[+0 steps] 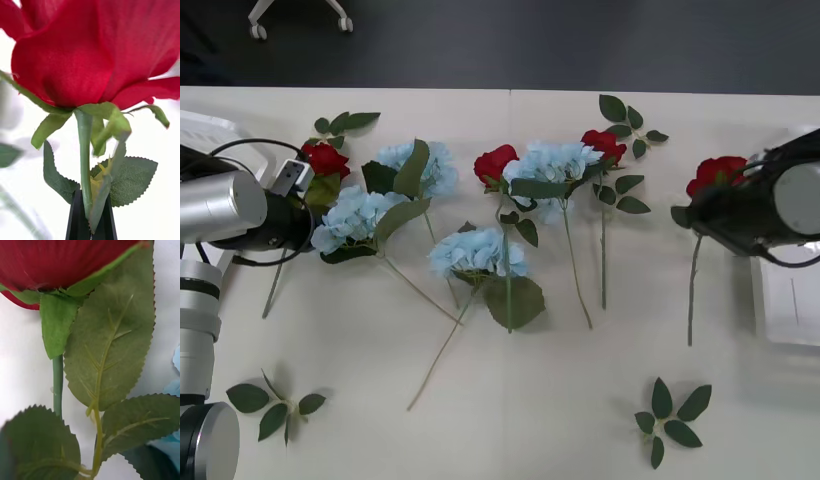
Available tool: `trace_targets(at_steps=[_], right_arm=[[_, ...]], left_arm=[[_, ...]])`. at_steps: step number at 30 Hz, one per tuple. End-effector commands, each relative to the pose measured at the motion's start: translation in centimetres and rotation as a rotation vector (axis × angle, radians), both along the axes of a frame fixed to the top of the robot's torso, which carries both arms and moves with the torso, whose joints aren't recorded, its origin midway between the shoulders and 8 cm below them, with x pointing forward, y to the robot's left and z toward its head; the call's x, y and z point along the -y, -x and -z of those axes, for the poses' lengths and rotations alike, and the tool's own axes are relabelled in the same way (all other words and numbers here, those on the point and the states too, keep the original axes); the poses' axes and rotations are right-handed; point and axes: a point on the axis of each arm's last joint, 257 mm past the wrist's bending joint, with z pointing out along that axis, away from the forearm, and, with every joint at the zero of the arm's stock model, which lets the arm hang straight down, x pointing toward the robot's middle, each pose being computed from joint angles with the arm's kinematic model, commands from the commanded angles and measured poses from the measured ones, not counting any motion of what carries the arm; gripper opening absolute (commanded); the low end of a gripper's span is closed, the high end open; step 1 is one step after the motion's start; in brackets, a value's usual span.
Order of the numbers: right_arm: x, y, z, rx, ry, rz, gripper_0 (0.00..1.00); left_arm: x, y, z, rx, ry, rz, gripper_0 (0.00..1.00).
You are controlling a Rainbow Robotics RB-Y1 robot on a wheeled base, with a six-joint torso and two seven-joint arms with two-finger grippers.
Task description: Put the red flowers into the right box and the blue flowers into the left box
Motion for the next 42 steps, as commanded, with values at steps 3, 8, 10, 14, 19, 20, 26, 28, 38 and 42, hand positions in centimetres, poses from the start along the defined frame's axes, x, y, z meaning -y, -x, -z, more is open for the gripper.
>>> trace_targets(at_steps=[3, 8, 10, 14, 19, 20, 26, 28, 38, 42], right_arm=[[3.3, 0.3, -8.0, 0.113, 0.136, -0.124, 0.0], [5.6, 1.1, -11.2, 0.161, 0.244, -0.23, 0.0], [6.4, 1.3, -12.6, 0.19, 0.283, -0.265, 0.0], [8.1, 1.5, -14.8, 0.216, 0.371, -0.322, 0.0], [12.4, 3.2, -15.6, 0.141, 0.448, -0.35, 0.0], [12.8, 3.4, -15.4, 0.133, 0.448, -0.352, 0.0], [18.5, 5.1, -13.5, 0.068, 0.502, -0.364, 0.0], [19.9, 5.7, -12.5, 0.04, 0.507, -0.361, 0.0], [24.9, 6.3, -8.9, -0.003, 0.501, -0.256, 0.0], [24.9, 4.8, -8.7, 0.06, 0.513, -0.228, 0.0]], left_arm=[[-0.1, -1.2, -1.9, 0.038, 0.01, -0.03, 0.0], [0.0, -1.3, -2.1, 0.046, 0.03, -0.032, 0.0], [0.1, -1.4, -2.5, 0.057, 0.052, -0.037, 0.0], [0.6, -1.9, -4.0, 0.099, 0.113, -0.036, 0.0], [1.1, -2.5, -7.2, 0.187, 0.225, -0.026, 0.0], [1.2, -2.4, -7.6, 0.197, 0.235, -0.023, 0.0], [1.1, -1.3, -13.1, 0.335, 0.283, 0.032, 0.0], [1.3, -0.7, -15.1, 0.381, 0.288, 0.058, 0.0], [4.2, 3.2, -20.9, 0.498, 0.4, 0.222, 0.0], [7.5, 5.7, -22.8, 0.504, 0.457, 0.384, 0.0]])
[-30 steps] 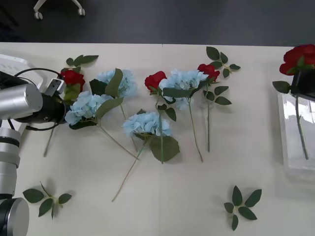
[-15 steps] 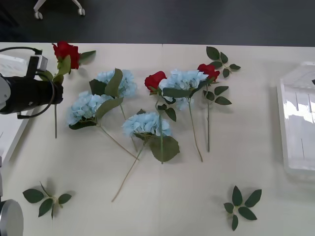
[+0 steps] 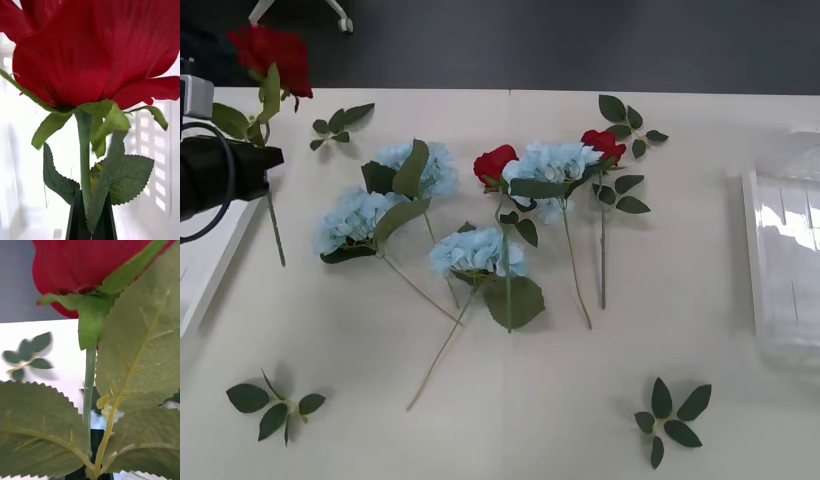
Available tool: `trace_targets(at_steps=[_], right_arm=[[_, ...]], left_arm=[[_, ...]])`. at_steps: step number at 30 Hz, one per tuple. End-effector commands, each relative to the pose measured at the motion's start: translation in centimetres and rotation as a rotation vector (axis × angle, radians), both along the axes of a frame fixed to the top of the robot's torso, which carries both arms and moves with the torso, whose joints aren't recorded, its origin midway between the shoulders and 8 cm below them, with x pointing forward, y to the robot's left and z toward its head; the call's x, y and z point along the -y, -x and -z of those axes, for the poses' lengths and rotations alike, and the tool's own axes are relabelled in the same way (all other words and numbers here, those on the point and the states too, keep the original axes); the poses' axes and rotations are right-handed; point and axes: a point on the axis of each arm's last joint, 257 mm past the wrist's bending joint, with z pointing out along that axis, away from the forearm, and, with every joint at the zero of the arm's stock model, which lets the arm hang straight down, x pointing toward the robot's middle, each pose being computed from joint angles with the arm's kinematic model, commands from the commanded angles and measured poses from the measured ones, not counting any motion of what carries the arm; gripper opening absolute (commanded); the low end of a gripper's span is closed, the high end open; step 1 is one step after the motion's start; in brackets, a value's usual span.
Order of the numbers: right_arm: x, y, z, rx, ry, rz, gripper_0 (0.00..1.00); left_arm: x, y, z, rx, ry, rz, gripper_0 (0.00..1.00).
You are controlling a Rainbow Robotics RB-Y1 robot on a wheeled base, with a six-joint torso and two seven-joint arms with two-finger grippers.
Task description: Put the red flowers into the right box and the blue flowers into the left box
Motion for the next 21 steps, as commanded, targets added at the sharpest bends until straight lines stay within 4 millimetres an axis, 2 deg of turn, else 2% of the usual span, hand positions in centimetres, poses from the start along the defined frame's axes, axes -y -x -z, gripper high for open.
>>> trace_targets(at_steps=[1, 5, 8, 13, 16, 17, 18, 19, 21], right_arm=[[0.0, -1.8, -0.8, 0.076, 0.044, -0.025, 0.0], [0.6, -2.8, -0.5, 0.12, 0.064, -0.003, 0.0], [1.7, -2.9, 0.6, 0.119, 0.096, 0.019, 0.0], [2.1, -2.6, 2.3, 0.104, 0.083, 0.049, 0.0], [2.1, -2.7, 2.7, 0.106, 0.087, 0.058, 0.0], [1.9, -2.8, 2.9, 0.11, 0.078, 0.059, 0.2], [1.8, -2.8, 2.9, 0.111, 0.076, 0.059, 0.34], [1.7, -2.9, 2.8, 0.115, 0.072, 0.061, 0.58], [1.7, -3.0, 2.7, 0.118, 0.072, 0.061, 0.8]], left_arm=[[3.1, 2.4, -3.8, 0.117, -0.035, 0.179, 0.0], [6.4, 4.5, -5.4, 0.197, -0.006, 0.337, 0.0], [8.6, 6.6, -5.8, 0.261, -0.006, 0.459, 0.0], [11.9, 9.5, -6.7, 0.345, 0.014, 0.627, 0.0], [13.5, 11.0, -7.4, 0.385, 0.02, 0.714, 0.0], [14.3, 11.8, -7.9, 0.402, 0.035, 0.757, 0.0], [14.7, 12.0, -8.2, 0.408, 0.04, 0.773, 0.0], [15.3, 12.5, -8.7, 0.425, 0.05, 0.803, 0.0], [16.4, 13.4, -9.5, 0.448, 0.069, 0.854, 0.0]])
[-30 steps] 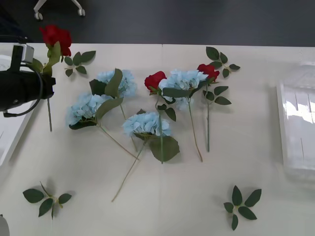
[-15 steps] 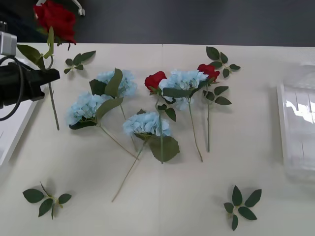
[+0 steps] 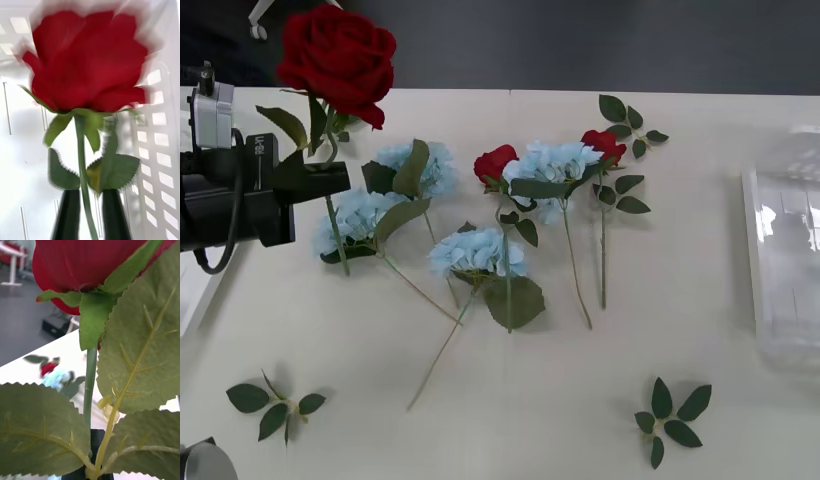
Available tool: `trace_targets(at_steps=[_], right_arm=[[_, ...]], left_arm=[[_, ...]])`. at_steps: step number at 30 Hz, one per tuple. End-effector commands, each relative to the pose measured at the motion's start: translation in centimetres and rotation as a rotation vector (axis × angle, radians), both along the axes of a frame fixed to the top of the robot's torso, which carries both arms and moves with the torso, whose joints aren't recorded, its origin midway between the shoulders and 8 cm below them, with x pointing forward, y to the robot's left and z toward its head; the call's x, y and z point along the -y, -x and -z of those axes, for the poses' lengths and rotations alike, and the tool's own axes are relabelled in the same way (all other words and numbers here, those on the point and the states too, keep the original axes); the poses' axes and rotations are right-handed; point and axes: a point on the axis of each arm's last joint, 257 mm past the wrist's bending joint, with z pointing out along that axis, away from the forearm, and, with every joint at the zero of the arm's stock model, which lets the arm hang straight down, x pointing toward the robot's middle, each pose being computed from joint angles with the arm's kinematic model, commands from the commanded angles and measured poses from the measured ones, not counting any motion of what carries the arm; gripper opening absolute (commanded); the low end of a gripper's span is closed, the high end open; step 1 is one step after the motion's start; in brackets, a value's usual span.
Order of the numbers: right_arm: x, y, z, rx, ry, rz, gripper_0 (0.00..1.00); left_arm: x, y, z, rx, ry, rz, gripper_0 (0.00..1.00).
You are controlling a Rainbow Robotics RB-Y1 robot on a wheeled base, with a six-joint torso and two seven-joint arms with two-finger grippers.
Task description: Put the red flowers into the right box and the blue flowers into the left box
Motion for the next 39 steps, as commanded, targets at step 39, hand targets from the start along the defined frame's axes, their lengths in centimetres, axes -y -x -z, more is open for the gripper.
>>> trace_targets(at_steps=[39], right_arm=[[-29.0, -2.7, -15.2, 0.132, 0.009, -0.717, 0.83]], left_arm=[[14.6, 4.6, -5.8, 0.221, -0.023, 0.41, 0.0]])
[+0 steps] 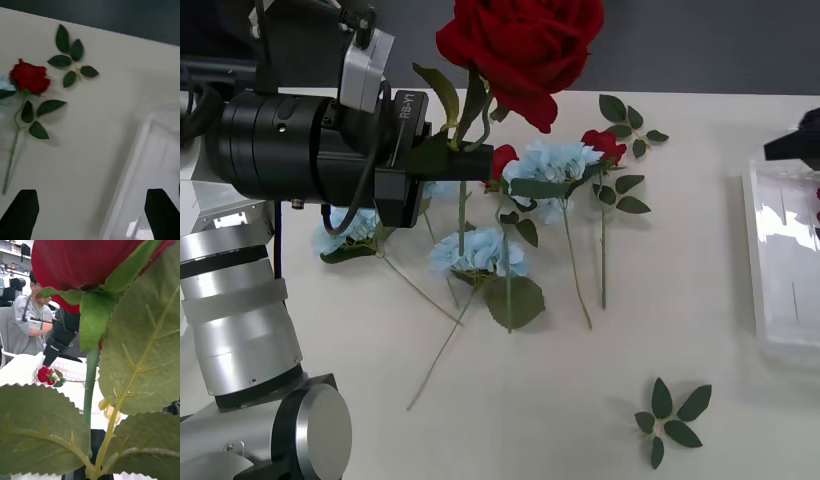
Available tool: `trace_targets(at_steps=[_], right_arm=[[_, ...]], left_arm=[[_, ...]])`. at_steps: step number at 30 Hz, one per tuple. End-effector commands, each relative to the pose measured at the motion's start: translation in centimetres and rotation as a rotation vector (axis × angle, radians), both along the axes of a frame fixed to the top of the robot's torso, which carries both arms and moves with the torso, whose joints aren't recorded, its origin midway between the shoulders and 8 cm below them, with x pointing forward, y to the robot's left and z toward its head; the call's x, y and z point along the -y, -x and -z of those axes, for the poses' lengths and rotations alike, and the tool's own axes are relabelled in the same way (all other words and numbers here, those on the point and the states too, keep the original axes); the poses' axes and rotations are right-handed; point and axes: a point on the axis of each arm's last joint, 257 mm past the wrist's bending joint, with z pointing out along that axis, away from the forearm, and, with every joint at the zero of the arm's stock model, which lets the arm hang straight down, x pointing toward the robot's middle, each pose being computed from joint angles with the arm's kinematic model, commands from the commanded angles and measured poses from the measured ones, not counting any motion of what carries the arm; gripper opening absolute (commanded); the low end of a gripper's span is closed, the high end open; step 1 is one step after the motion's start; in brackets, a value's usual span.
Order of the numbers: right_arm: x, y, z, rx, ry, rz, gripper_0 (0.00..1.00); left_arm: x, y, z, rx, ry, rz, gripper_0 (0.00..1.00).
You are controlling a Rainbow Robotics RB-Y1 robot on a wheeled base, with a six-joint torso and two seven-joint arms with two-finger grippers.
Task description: Put the red flowers into the right box and the blue flowers into the left box
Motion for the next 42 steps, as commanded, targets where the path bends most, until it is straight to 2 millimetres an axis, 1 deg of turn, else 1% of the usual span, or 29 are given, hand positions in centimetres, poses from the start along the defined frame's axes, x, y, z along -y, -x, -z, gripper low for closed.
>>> trace_targets(at_steps=[1, 3, 4, 6, 7, 10, 12, 16, 18, 19, 21, 24, 25, 27, 28, 32, 36, 40, 42], right_arm=[[-6.3, 0.1, -2.2, 0.111, 0.009, -0.174, 0.83], [-9.1, 0.4, -2.3, 0.161, -0.023, -0.253, 0.83], [-9.8, 0.5, -2.1, 0.173, -0.036, -0.27, 0.83], [-11.5, 1.3, -1.3, 0.206, -0.068, -0.328, 0.83], [-11.8, 1.5, -1.2, 0.218, -0.071, -0.341, 0.83], [-13.3, 3.0, -0.3, 0.246, -0.101, -0.398, 0.83], [-14.4, 4.6, 0.4, 0.257, -0.114, -0.442, 0.83], [-16.0, 6.9, 1.4, 0.275, -0.122, -0.509, 0.83], [-17.6, 8.2, 1.8, 0.298, -0.14, -0.553, 0.83], [-18.1, 8.5, 1.9, 0.303, -0.149, -0.564, 0.83], [-20.1, 9.7, 2.3, 0.326, -0.191, -0.606, 0.83], [-22.0, 10.8, 3.0, 0.387, -0.213, -0.668, 0.83], [-22.3, 11.0, 3.1, 0.401, -0.215, -0.679, 0.83], [-23.8, 12.0, 3.5, 0.443, -0.234, -0.719, 0.83], [-24.1, 12.1, 3.6, 0.453, -0.238, -0.727, 0.83], [-26.8, 13.2, 4.4, 0.492, -0.267, -0.786, 0.83], [-30.3, 13.9, 4.6, 0.536, -0.33, -0.83, 0.83], [-33.5, 13.5, 4.8, 0.6, -0.398, -0.839, 0.83], [-34.7, 13.2, 4.8, 0.631, -0.416, -0.843, 0.83]], left_arm=[[0.1, 0.2, -1.1, 0.095, -0.001, 0.012, 0.0], [0.1, 0.2, -1.1, 0.095, -0.001, 0.012, 0.0], [0.1, 0.2, -1.1, 0.095, -0.001, 0.012, 0.0], [0.1, 0.2, -1.1, 0.095, -0.001, 0.012, 0.0], [0.1, 0.2, -1.1, 0.095, -0.001, 0.012, 0.0], [0.1, 0.2, -1.1, 0.095, -0.001, 0.012, 0.0], [0.1, 0.2, -1.1, 0.095, -0.001, 0.012, 0.0], [0.1, 0.2, -1.1, 0.095, -0.001, 0.012, 0.0], [0.1, 0.2, -1.1, 0.095, -0.001, 0.012, 0.0], [0.1, 0.2, -1.1, 0.095, -0.001, 0.012, 0.0], [0.1, 0.2, -1.1, 0.095, -0.001, 0.012, 0.0], [0.1, 0.2, -1.1, 0.095, -0.001, 0.012, 0.0], [0.1, 0.2, -1.1, 0.095, -0.001, 0.012, 0.0], [0.1, 0.2, -1.1, 0.095, -0.001, 0.012, 0.0], [0.1, 0.2, -1.1, 0.095, -0.001, 0.012, 0.0], [0.1, 0.2, -1.1, 0.095, -0.001, 0.012, 0.0], [0.1, 0.2, -1.1, 0.095, -0.001, 0.012, 0.0], [0.1, 0.2, -1.1, 0.095, -0.001, 0.012, 0.0], [0.1, 0.2, -1.1, 0.095, -0.001, 0.012, 0.0]])
